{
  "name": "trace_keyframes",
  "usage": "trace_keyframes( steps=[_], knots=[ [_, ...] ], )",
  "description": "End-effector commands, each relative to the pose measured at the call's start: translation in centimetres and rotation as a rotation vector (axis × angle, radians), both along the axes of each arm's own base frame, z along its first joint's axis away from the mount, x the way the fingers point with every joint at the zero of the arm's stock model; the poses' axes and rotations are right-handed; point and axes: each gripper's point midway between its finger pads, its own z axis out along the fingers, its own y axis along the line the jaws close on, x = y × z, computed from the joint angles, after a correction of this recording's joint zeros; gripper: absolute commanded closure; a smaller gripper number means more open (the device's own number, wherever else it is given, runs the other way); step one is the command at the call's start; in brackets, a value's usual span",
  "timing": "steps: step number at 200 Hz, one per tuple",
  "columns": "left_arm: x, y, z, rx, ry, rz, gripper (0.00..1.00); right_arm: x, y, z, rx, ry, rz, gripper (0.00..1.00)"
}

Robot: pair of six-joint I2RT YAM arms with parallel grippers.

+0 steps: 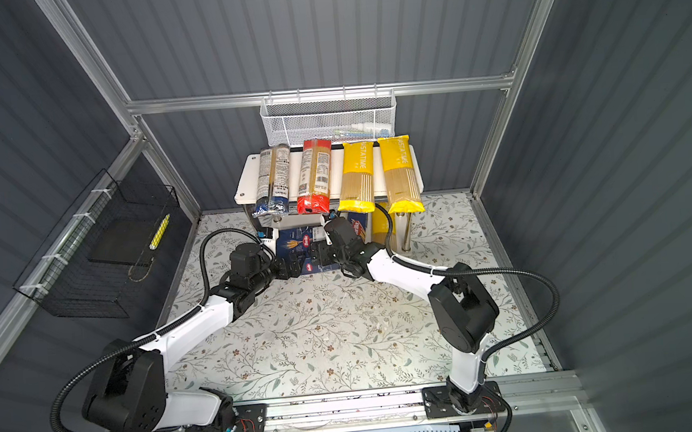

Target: Place and organize the pasta boxes and bags onto the shelf

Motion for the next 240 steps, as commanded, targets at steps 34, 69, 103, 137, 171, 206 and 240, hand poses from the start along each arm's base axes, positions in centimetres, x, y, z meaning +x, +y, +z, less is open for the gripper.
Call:
trace_keyframes(
  steps=[34, 69, 103, 137, 171, 206, 240],
  knots=[
    [2.0, -6.0, 5.1, -0.018, -0.175, -0.189, 0.01, -1.1, 6.0, 7.5, 0.248, -0.157, 0.179, 0.1],
    [3.8, -6.3, 3.2, -0.031, -0.11, -0.145, 0.01, 0.2, 5.4, 6.5, 0.265, -0.14, 0.129, 0.09],
    [4.7, -5.0, 1.8, 0.021, -0.069, -0.063, 0.01, 1.1, 5.0, 5.9, 0.26, -0.128, 0.111, 0.08],
    [5.3, -3.2, -0.2, 0.109, 0.021, 0.018, 0.01, 1.4, 4.8, 5.2, 0.253, -0.109, 0.103, 0.07],
    [5.3, -1.7, -0.5, 0.114, 0.056, 0.076, 0.01, 1.2, 4.4, 5.1, 0.24, -0.103, 0.096, 0.05],
    [5.1, -0.2, -1.2, 0.175, 0.126, 0.134, 0.01, 1.0, 1.4, 3.8, 0.221, -0.058, 0.049, 0.03],
    [4.4, 1.2, -1.1, 0.187, 0.12, 0.176, 0.01, 0.6, -1.2, 3.3, 0.189, -0.037, 0.019, 0.03]
  ],
)
